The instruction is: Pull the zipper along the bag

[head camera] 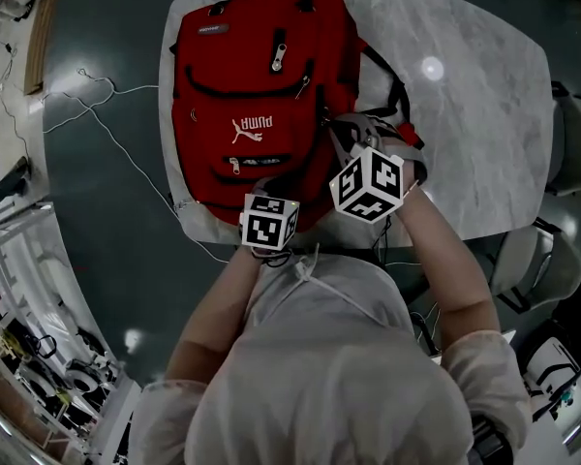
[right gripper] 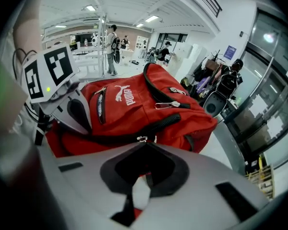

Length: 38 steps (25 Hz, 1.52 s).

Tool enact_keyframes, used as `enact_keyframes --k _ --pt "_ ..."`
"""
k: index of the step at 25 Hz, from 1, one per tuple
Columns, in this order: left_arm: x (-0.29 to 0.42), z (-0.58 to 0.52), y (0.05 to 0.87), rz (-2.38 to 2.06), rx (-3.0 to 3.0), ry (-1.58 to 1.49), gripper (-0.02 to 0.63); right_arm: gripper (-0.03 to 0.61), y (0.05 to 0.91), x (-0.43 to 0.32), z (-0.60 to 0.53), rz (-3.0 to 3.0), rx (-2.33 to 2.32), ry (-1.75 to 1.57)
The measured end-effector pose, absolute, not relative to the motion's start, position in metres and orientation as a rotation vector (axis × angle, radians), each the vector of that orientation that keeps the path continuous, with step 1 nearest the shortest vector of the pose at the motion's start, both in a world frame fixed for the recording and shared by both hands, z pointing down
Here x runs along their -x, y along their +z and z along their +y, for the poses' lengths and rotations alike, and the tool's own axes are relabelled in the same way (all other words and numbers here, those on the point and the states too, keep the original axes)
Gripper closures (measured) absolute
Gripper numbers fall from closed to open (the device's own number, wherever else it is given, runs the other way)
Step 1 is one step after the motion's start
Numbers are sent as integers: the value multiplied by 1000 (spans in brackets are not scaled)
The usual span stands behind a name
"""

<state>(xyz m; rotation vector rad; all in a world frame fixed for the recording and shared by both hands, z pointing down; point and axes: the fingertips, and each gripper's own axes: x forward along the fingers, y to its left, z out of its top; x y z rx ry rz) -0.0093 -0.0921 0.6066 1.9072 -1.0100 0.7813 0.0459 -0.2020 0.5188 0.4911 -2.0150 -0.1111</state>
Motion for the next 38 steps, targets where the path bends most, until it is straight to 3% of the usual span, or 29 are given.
enact_keyframes --k 18,31,38 --pt "9 -92 608 -969 -1881 784 595 551 490 -49 -260 -2011 -566 -234" --pt "9 -90 608 -952 -1904 794 595 549 506 -50 -258 -2038 -547 -117" --pt "9 -91 610 -946 -1910 784 595 509 504 -57 -265 -2063 -657 -65"
